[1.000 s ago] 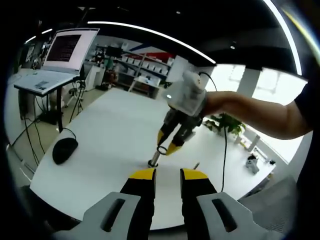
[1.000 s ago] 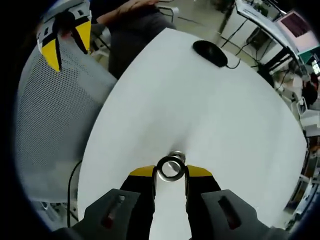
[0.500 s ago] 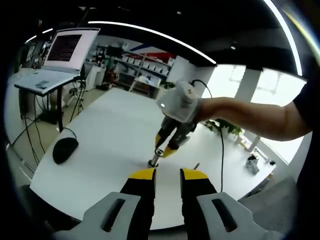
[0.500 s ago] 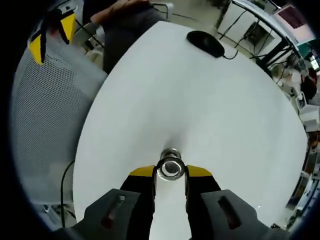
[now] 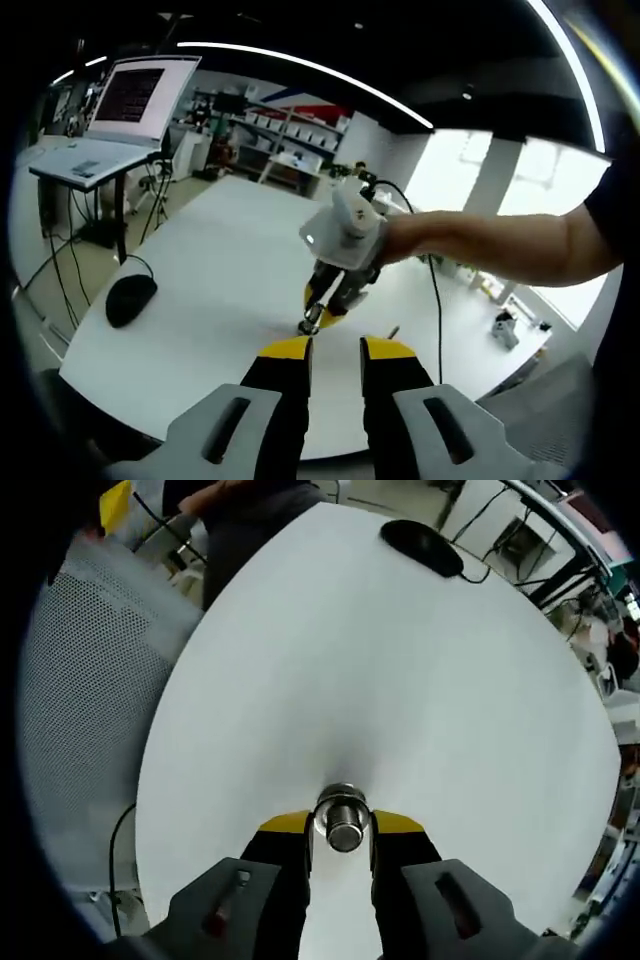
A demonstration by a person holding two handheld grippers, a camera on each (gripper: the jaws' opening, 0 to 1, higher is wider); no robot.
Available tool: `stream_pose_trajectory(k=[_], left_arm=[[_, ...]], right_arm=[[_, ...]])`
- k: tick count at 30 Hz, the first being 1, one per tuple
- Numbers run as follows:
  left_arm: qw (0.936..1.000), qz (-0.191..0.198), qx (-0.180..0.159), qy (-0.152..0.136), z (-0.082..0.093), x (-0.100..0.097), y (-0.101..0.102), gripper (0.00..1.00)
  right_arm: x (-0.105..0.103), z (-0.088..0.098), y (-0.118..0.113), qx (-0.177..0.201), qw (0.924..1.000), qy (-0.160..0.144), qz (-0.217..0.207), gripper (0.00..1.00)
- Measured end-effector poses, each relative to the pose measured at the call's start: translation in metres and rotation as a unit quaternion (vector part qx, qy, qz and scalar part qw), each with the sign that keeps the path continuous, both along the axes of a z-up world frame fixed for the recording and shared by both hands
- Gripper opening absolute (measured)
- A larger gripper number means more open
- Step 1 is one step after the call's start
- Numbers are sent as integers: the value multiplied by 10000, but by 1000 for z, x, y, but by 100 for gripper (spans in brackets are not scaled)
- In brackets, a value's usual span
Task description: Place the washer onto the threaded stud by aligning its center hole with the stud, sliding it down to the base, and recovering from edge contact or off-axis alignment until the washer reaches the visible bottom stop.
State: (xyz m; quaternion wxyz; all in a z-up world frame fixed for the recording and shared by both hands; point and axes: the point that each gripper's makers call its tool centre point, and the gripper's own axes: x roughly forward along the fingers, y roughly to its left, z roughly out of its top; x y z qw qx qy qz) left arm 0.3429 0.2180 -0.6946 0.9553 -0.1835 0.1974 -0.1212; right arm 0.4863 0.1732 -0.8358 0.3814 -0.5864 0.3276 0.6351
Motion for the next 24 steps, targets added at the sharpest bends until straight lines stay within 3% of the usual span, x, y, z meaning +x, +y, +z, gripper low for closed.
stream_pose_trajectory(k=[12, 19, 22, 24], left_arm=[[10000, -16, -2, 1, 0, 0, -1, 16], [10000, -23, -3, -10, 0, 1, 0, 16], [10000, -26, 8, -16, 0, 1, 0, 16], [10000, -26, 9, -27, 1, 1, 1, 16]], right_arm=[[2, -19, -3, -133, 9999, 19, 34, 22], [2, -19, -3, -63, 9999, 52, -67, 24], [5, -17, -1, 206, 9992, -57, -335, 35], [2, -6, 4, 614, 9959, 31, -664, 35]])
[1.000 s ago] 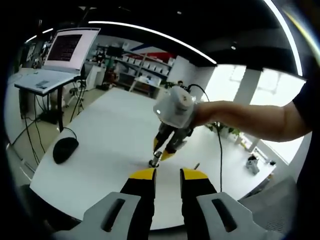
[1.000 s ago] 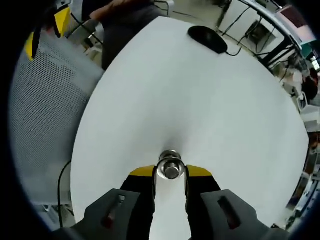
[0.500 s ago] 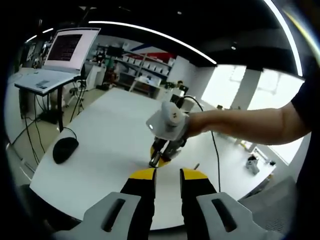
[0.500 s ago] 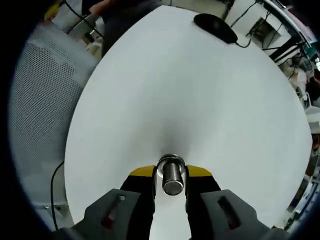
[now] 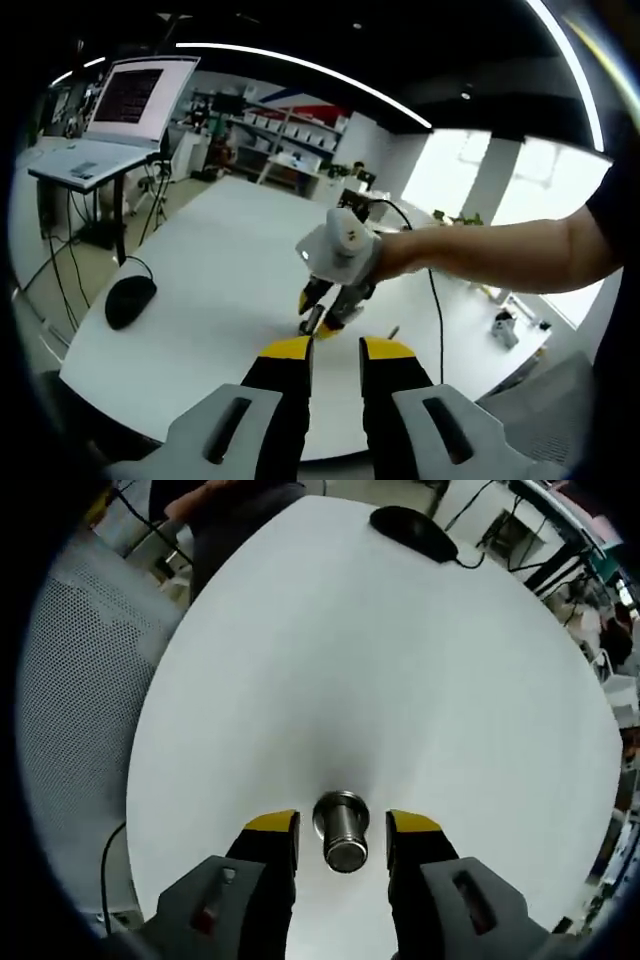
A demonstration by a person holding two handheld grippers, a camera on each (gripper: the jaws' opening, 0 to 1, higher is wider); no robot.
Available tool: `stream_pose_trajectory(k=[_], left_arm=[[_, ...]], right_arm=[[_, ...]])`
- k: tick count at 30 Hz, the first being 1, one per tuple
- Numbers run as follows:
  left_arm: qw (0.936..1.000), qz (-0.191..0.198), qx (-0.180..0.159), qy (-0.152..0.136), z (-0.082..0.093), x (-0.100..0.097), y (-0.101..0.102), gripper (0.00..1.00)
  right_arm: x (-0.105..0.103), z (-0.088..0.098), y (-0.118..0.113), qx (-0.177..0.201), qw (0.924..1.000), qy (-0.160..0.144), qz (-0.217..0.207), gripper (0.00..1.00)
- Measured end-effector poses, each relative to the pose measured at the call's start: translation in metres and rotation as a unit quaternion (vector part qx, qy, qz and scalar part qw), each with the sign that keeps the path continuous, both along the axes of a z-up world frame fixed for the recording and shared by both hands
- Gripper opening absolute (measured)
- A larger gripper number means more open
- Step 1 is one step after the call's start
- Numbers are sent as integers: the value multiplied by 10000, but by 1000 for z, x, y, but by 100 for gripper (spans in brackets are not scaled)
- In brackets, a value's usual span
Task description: Place the washer onto the threaded stud by aligning its center hole with the stud, sliding it down to the base, and recovering from edge contact or off-axis alignment until the washer reaches the visible bottom stop.
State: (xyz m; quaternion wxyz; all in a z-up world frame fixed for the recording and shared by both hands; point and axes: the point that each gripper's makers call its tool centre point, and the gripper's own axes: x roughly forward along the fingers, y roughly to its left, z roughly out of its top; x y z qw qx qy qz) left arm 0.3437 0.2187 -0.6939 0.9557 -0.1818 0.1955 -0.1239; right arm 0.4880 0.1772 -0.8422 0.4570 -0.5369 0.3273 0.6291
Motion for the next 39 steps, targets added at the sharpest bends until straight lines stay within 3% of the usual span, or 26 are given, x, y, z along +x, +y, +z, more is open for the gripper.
stream_pose_trajectory(k=[5, 7, 10, 15, 17, 19, 20, 23, 26, 29, 31, 33, 37, 39], left_arm=[[10000, -2, -56, -69, 2, 0, 1, 16], [10000, -54, -28, -52, 1, 0, -1, 16], [9999, -84, 31, -83, 2, -1, -2, 16], [9998, -175, 88, -57, 1, -4, -5, 16], [9997, -195, 76, -112, 3, -4, -6, 16], [9997, -146, -18, -184, 6, -5, -5, 16], [9997, -147, -6, -176, 5, -6, -5, 16], [9998, -152, 41, -124, 3, -7, -3, 16], [9996, 25, -29, -273, 8, -7, 4, 18], [9999, -71, 66, -115, 2, -7, -1, 18], [9999, -56, 55, -93, 2, -8, 0, 19], [9999, -11, 44, -99, 2, -8, 1, 20], [9999, 65, 58, 80, -4, -10, 4, 24], [9999, 88, 45, 61, -4, -11, 4, 25]], right_arm=[[1, 33, -6, 582, 9959, -82, -688, 47], [-4, 54, -9, 1070, 9881, -16, -1104, 52], [-9, 88, -22, 1772, 9695, 66, -1691, 56], [-15, 136, -62, 2762, 9196, 256, -2782, 65], [-18, 158, -85, 3210, 8898, 266, -3234, 66], [-23, 172, -98, 3514, 8700, 278, -3447, 70], [-27, 179, -111, 3632, 8590, 227, -3601, 72], [-32, 192, -137, 3828, 8428, -51, -3782, 78], [-35, 209, -182, 4039, 8096, -694, -4202, 78], [-48, 209, -219, 3922, 7996, -1057, -4423, 81], [-61, 207, -244, 3889, 7882, -1220, -4611, 83], [-70, 206, -275, 3948, 7650, -1512, -4859, 83], [-87, 193, -326, 3911, 7318, -1695, -5319, 85], [-97, 188, -339, 3970, 7179, -1629, -5482, 85]])
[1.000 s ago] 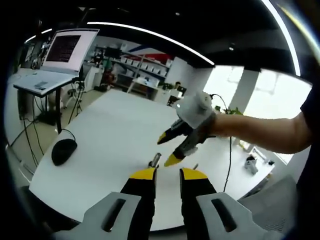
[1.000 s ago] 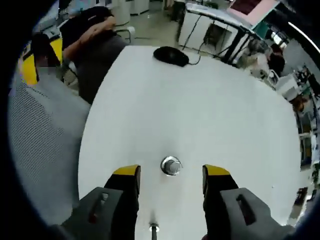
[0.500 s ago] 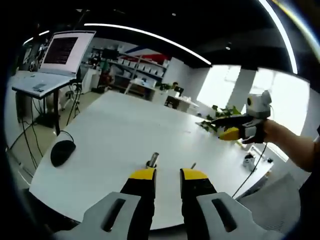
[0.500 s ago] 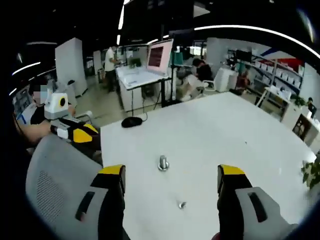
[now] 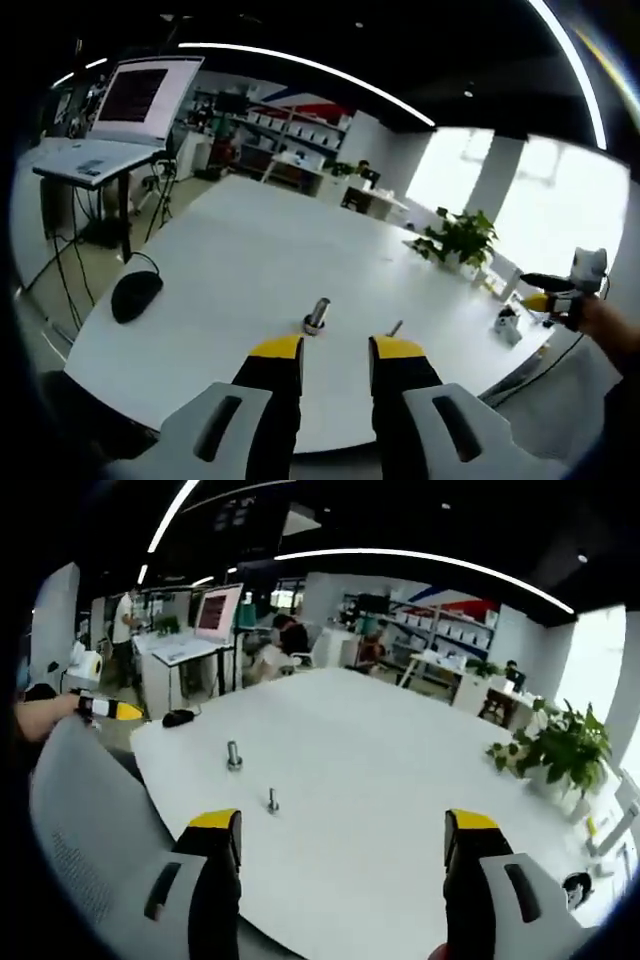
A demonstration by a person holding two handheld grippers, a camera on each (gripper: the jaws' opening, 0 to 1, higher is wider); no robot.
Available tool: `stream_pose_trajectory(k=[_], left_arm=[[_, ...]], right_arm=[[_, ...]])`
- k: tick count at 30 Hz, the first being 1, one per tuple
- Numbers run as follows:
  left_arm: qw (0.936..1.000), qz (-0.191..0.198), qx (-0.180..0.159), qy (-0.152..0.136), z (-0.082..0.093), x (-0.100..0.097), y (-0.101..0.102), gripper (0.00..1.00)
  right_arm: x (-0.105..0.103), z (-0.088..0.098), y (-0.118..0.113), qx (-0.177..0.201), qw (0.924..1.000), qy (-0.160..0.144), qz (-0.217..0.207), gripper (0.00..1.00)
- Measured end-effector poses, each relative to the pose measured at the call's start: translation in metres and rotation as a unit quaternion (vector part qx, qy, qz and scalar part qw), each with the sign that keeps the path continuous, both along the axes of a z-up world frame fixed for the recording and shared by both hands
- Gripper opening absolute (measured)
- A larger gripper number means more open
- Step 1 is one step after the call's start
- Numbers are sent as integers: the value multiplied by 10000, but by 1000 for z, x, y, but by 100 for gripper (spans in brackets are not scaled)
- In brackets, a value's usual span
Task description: Place the washer onto the threaded stud by aligning its center hole with the stud, sliding it down to the base, and recovering from edge contact or off-axis alignment until the washer reaches the visible bottom stop.
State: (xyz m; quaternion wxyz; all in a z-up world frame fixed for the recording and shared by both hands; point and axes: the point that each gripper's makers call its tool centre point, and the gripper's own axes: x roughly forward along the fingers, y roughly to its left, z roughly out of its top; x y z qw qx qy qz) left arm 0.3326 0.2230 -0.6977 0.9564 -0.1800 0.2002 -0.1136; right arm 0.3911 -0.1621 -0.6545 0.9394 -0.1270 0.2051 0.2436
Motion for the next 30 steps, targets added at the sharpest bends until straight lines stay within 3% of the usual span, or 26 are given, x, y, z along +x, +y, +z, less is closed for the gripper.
stream_pose_trajectory(k=[4, 8, 10, 12, 15, 17, 19, 21, 23, 30], left_arm=[[9998, 164, -66, 34, -1, -1, 5, 29], [9998, 213, -49, 6, -1, -1, 7, 32], [9997, 232, -30, 22, -2, 0, 8, 32], [9997, 246, -10, 22, -2, 0, 9, 32], [9995, 304, 24, 2, -2, 0, 11, 35], [9995, 312, 29, 0, -2, 0, 11, 35], [9996, 286, 47, 31, -3, -1, 11, 35], [9995, 325, 56, 27, -5, -3, 12, 34], [9992, 408, 7, -39, -4, -3, 16, 34], [9997, 233, -10, 63, -6, -2, 9, 34]], right_arm=[[-18, -10, -10, 44, 9999, 6, -113, 85], [-30, -17, -5, 606, 9975, 173, -311, 85], [-33, -23, -2, 540, 9980, 150, -276, 83], [-32, -28, -8, 241, 9993, 28, -290, 75], [-31, -32, -8, 630, 9973, 175, -346, 78], [-32, -34, -7, 651, 9972, 165, -327, 78], [-33, -50, -9, 463, 9974, 403, -383, 77], [-35, -63, -8, 653, 9944, 656, -506, 77], [-35, -63, -6, 811, 9931, 660, -526, 76], [-29, -62, -10, 469, 9956, 567, -575, 75]])
